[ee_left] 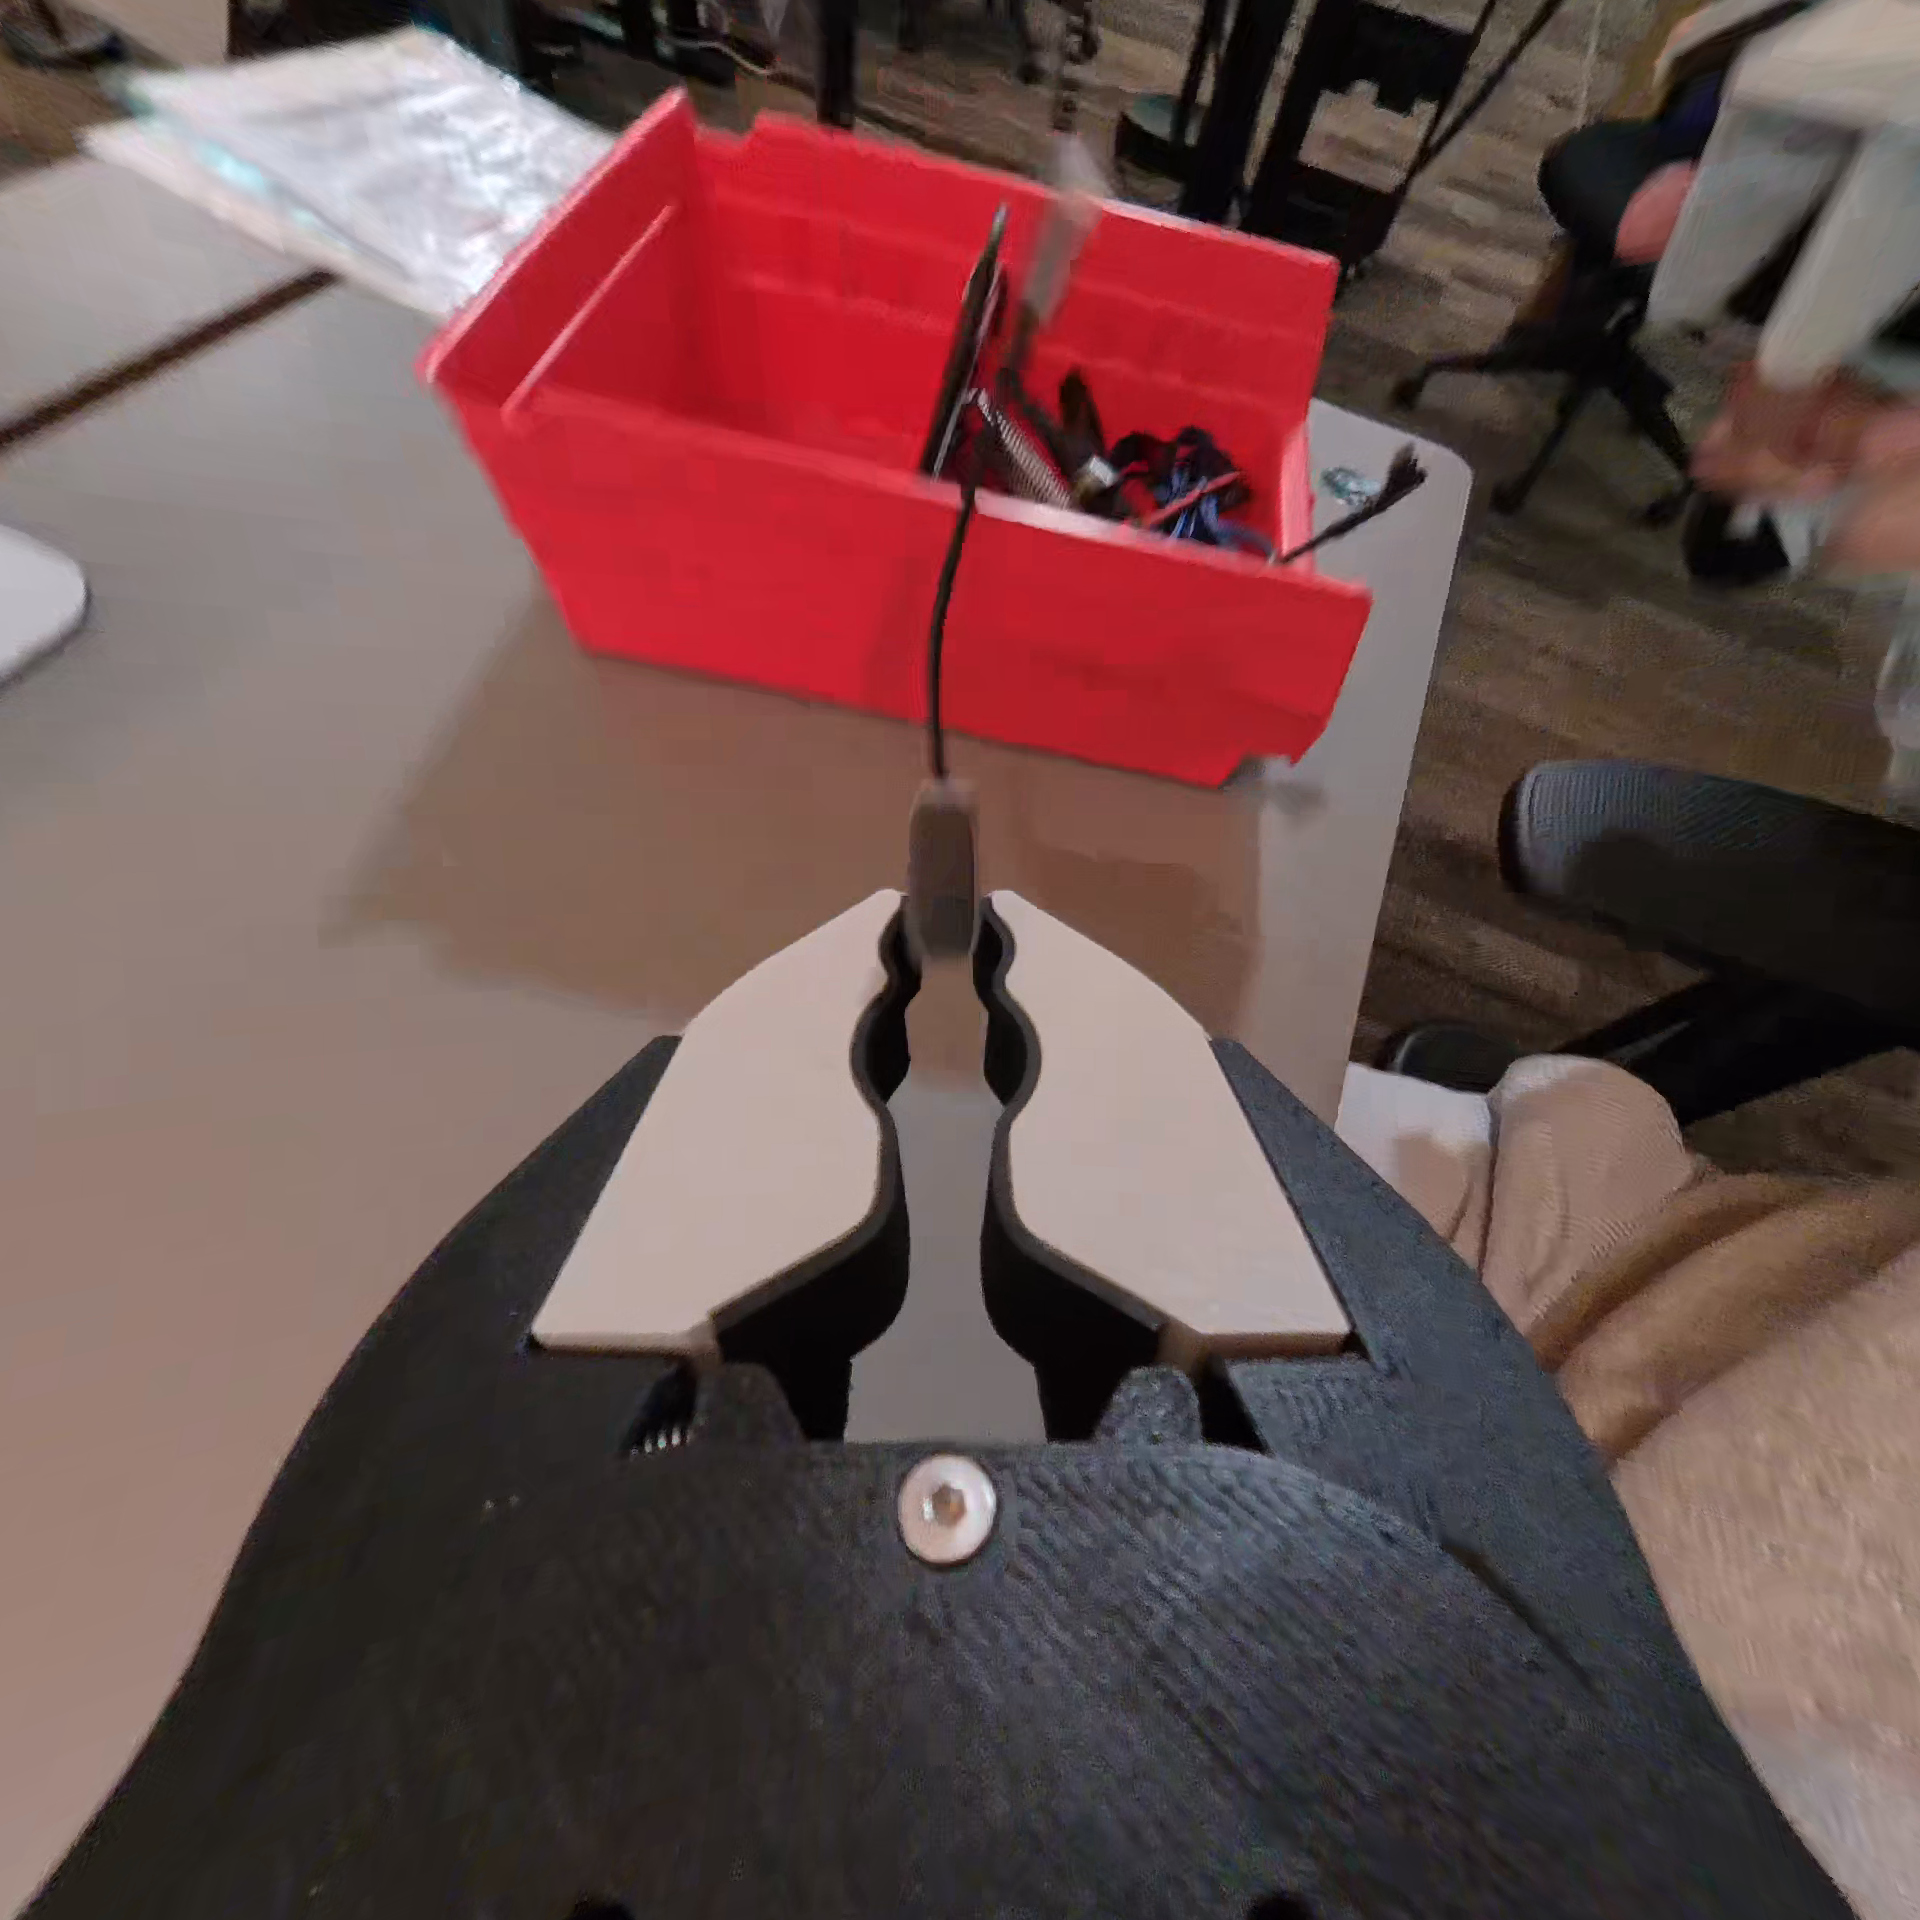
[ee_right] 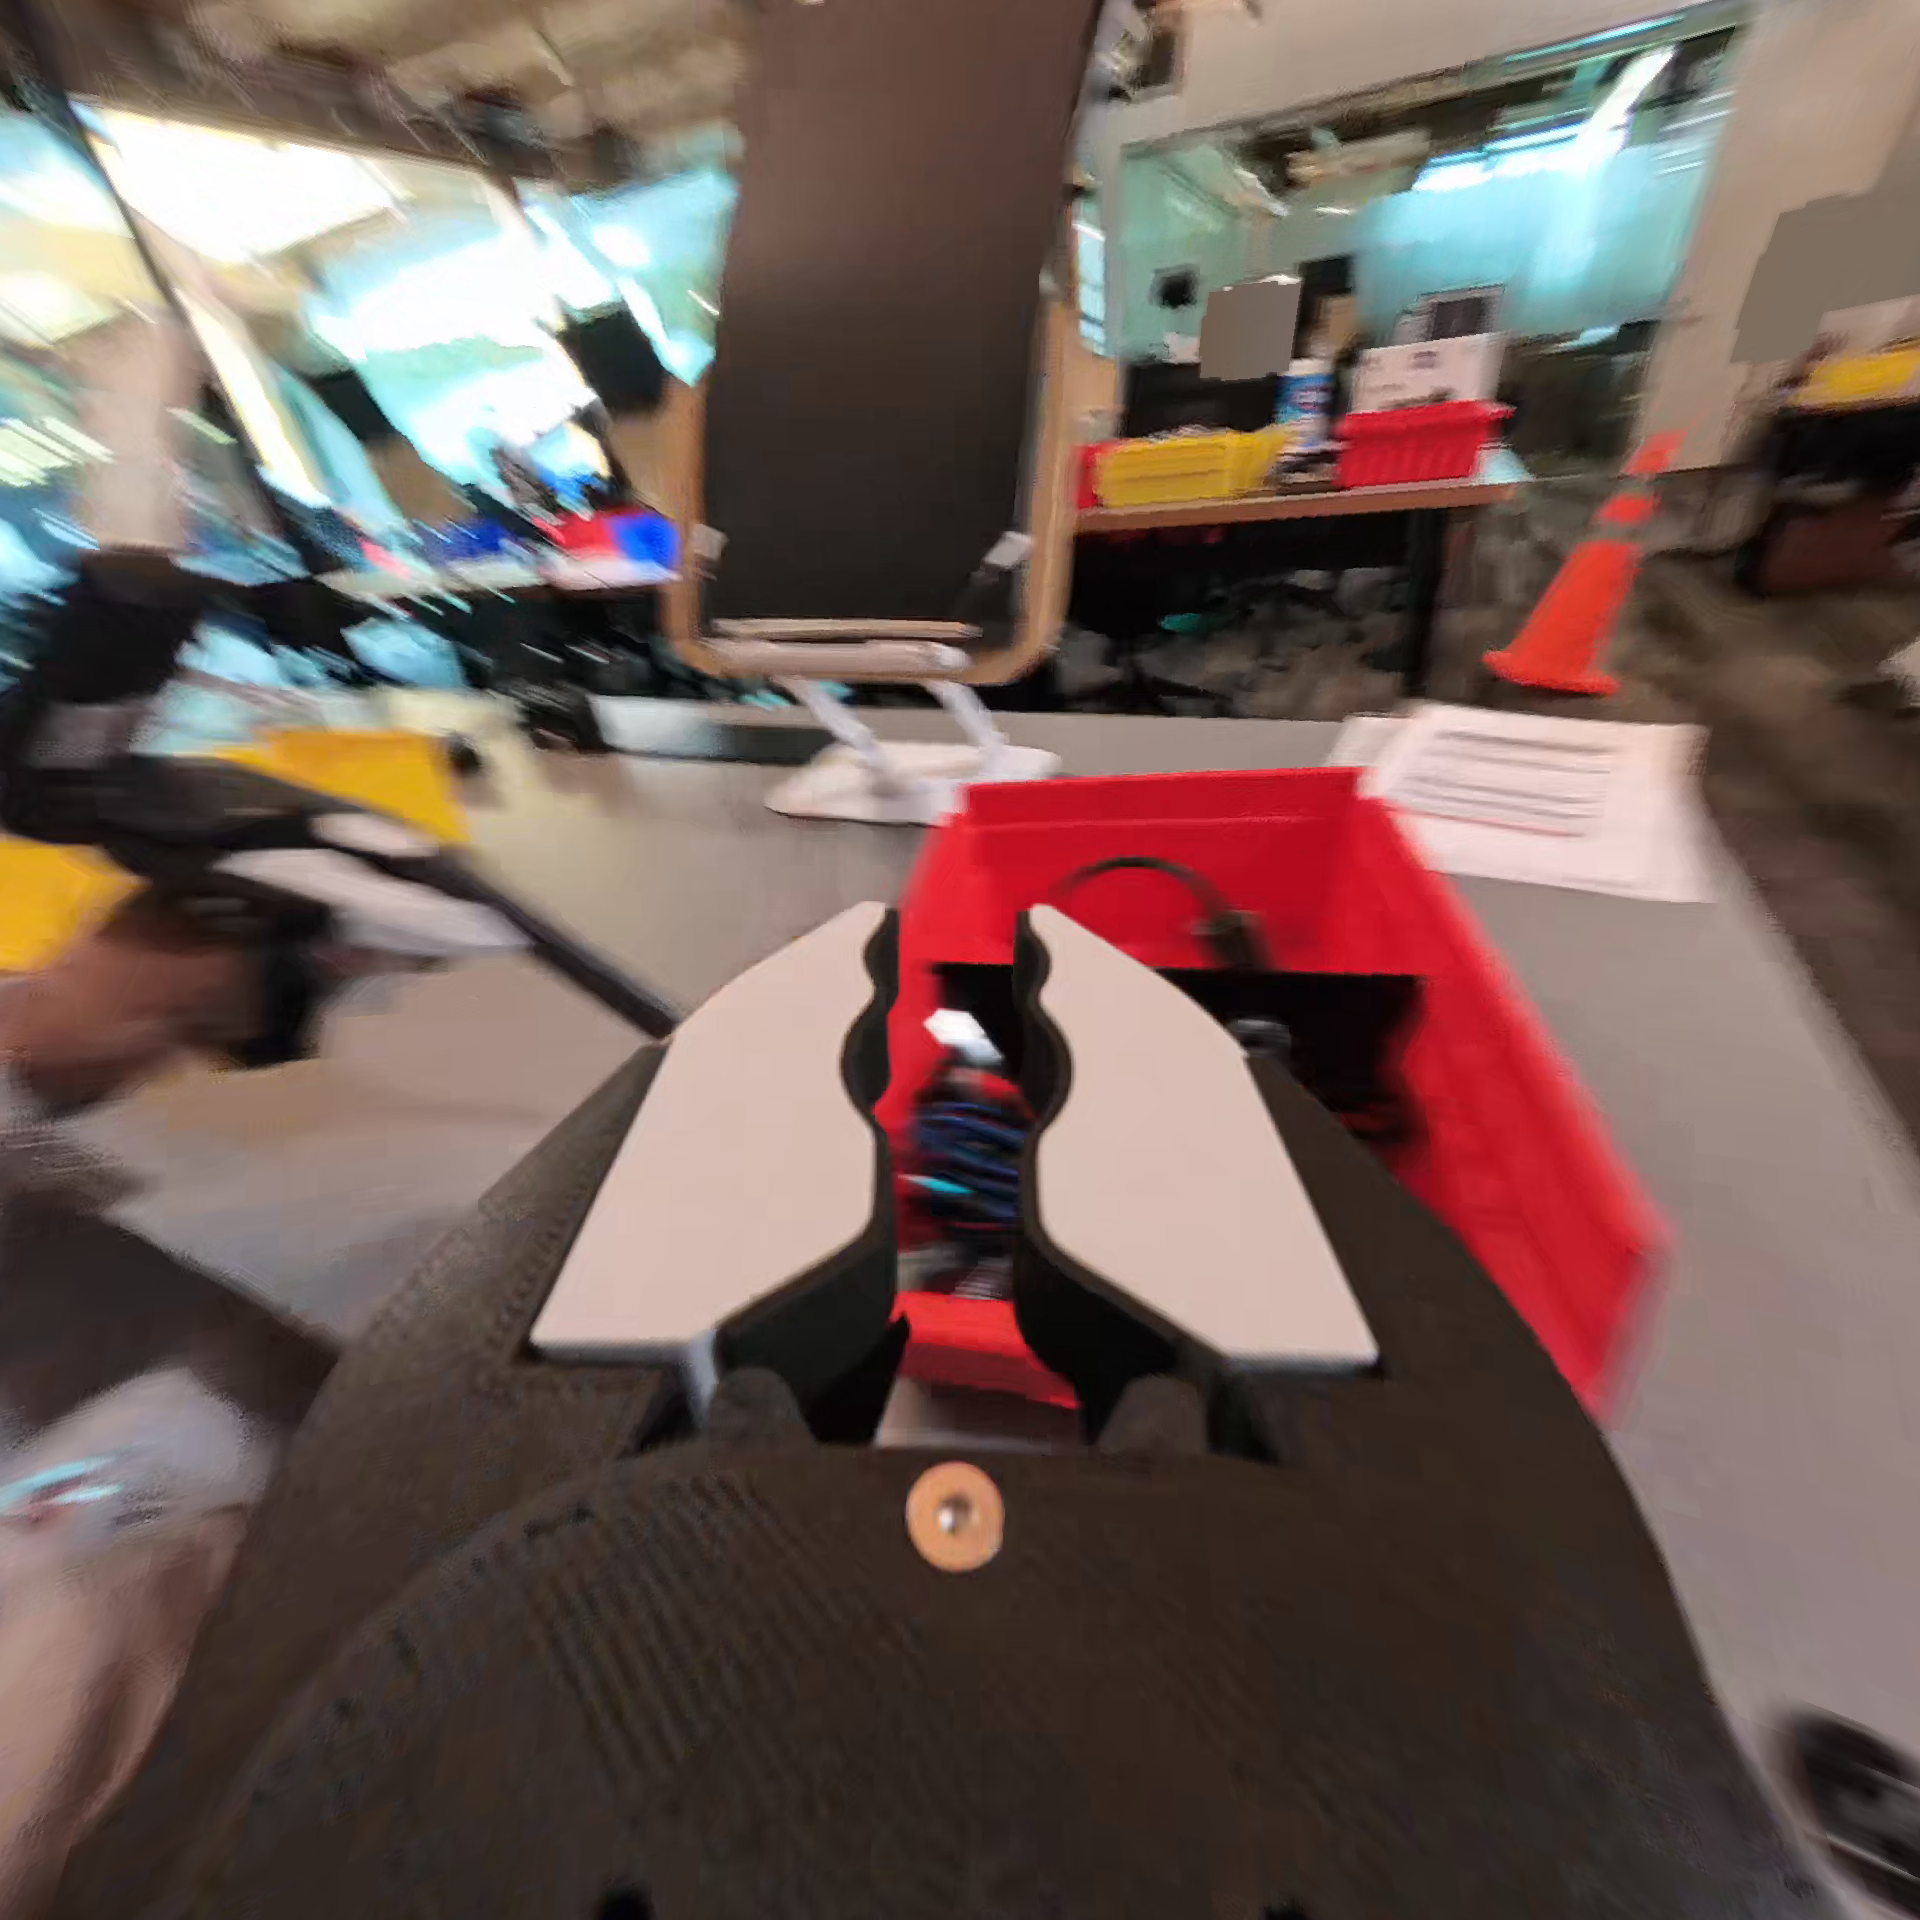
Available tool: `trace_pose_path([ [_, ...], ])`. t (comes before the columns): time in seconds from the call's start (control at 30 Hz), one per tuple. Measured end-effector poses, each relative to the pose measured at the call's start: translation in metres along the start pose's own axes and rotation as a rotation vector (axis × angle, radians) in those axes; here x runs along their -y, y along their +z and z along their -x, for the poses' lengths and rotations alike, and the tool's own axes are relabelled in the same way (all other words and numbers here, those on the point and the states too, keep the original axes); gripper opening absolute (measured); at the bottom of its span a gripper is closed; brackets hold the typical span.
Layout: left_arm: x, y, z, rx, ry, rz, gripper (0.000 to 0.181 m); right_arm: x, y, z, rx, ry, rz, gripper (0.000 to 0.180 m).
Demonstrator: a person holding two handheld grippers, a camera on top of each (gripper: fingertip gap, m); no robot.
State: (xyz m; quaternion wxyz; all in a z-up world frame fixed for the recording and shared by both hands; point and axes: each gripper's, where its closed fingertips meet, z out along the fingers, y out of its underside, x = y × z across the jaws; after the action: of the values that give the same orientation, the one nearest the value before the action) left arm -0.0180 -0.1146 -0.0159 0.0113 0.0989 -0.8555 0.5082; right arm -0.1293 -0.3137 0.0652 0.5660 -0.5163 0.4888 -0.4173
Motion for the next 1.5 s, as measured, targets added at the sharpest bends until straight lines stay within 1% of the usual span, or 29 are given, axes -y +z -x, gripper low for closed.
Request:
trace_pose_path([
  [0.07,0.038,0.017,-0.007,0.009,0.057,-0.005,0.011,-0.009,0.002,0.039,0.136,0.087,-0.071,0.018],
  [0.1,0.058,0.025,-0.009,0.012,0.080,-0.037,0.010,-0.016,0.007,0.051,0.167,0.112,-0.083,0.014],
  [0.13,0.076,0.033,-0.009,0.021,0.103,-0.051,0.010,-0.027,0.012,0.063,0.211,0.101,-0.043,0.017],
  [0.17,0.092,0.039,-0.007,0.034,0.124,-0.060,0.010,-0.040,0.016,0.067,0.227,0.064,0.048,0.020],
  [0.2,0.109,0.044,-0.005,0.037,0.140,-0.086,0.010,-0.051,0.018,0.064,0.199,0.020,0.127,0.021],
  [0.23,0.127,0.048,-0.005,0.030,0.151,-0.121,0.010,-0.055,0.018,0.058,0.161,-0.024,0.163,0.021],
  [0.3,0.161,0.054,-0.001,0.019,0.158,-0.183,0.010,-0.051,0.012,0.054,0.119,-0.077,0.119,0.019],
  [0.33,0.176,0.058,0.002,0.014,0.159,-0.201,0.010,-0.049,0.010,0.055,0.126,-0.077,0.085,0.017],
  [0.43,0.200,0.085,0.021,0.025,0.163,-0.167,0.011,-0.053,0.006,0.060,0.167,-0.002,0.079,0.016],
  [0.57,0.199,0.136,0.049,-0.007,0.115,-0.051,0.011,-0.069,0.001,0.063,0.195,0.085,0.123,0.016],
  [0.63,0.199,0.154,0.061,-0.001,0.105,-0.027,0.011,-0.073,-0.002,0.063,0.198,0.092,0.135,0.016],
  [0.73,0.187,0.178,0.074,-0.042,0.038,0.080,0.011,-0.077,-0.007,0.061,0.174,0.062,0.150,0.016],
  [0.9,0.192,0.188,0.076,-0.137,-0.060,0.058,0.010,-0.088,-0.013,0.055,0.128,0.011,0.191,0.016],
  [0.93,0.191,0.189,0.073,-0.168,-0.078,0.076,0.010,-0.090,-0.013,0.054,0.125,0.016,0.195,0.016],
  [1.0,0.173,0.195,0.059,-0.277,-0.122,0.215,0.011,-0.094,-0.013,0.052,0.126,0.034,0.203,0.016],
  [1.07,0.140,0.201,0.042,-0.386,-0.155,0.425,0.012,-0.097,-0.012,0.051,0.127,0.049,0.210,0.016],
  [1.13,0.120,0.214,0.046,-0.327,-0.119,0.489,0.011,-0.099,-0.010,0.051,0.133,0.058,0.222,0.016],
  [1.17,0.116,0.219,0.047,-0.312,-0.096,0.488,0.011,-0.100,-0.010,0.051,0.136,0.061,0.226,0.016],
  [1.2,0.115,0.222,0.042,-0.343,-0.100,0.478,0.012,-0.100,-0.009,0.051,0.138,0.062,0.228,0.016],
  [1.27,0.121,0.225,0.023,-0.478,-0.143,0.427,0.013,-0.101,-0.009,0.052,0.137,0.059,0.232,0.017],
  [1.3,0.124,0.224,0.015,-0.532,-0.170,0.409,0.016,-0.101,-0.009,0.052,0.136,0.058,0.231,0.017],
  [1.33,0.125,0.224,0.013,-0.545,-0.195,0.407,0.025,-0.100,-0.009,0.052,0.134,0.057,0.230,0.017],
  [1.37,0.126,0.223,0.013,-0.541,-0.195,0.401,0.030,-0.100,-0.010,0.051,0.131,0.057,0.228,0.017],
  [1.4,0.128,0.221,0.015,-0.522,-0.176,0.381,0.031,-0.100,-0.010,0.051,0.129,0.059,0.225,0.017],
  [1.43,0.130,0.219,0.021,-0.481,-0.158,0.360,0.034,-0.099,-0.010,0.050,0.128,0.062,0.223,0.017],
  [1.5,0.137,0.209,0.038,-0.382,-0.145,0.294,0.035,-0.099,-0.010,0.049,0.126,0.067,0.222,0.017],
])
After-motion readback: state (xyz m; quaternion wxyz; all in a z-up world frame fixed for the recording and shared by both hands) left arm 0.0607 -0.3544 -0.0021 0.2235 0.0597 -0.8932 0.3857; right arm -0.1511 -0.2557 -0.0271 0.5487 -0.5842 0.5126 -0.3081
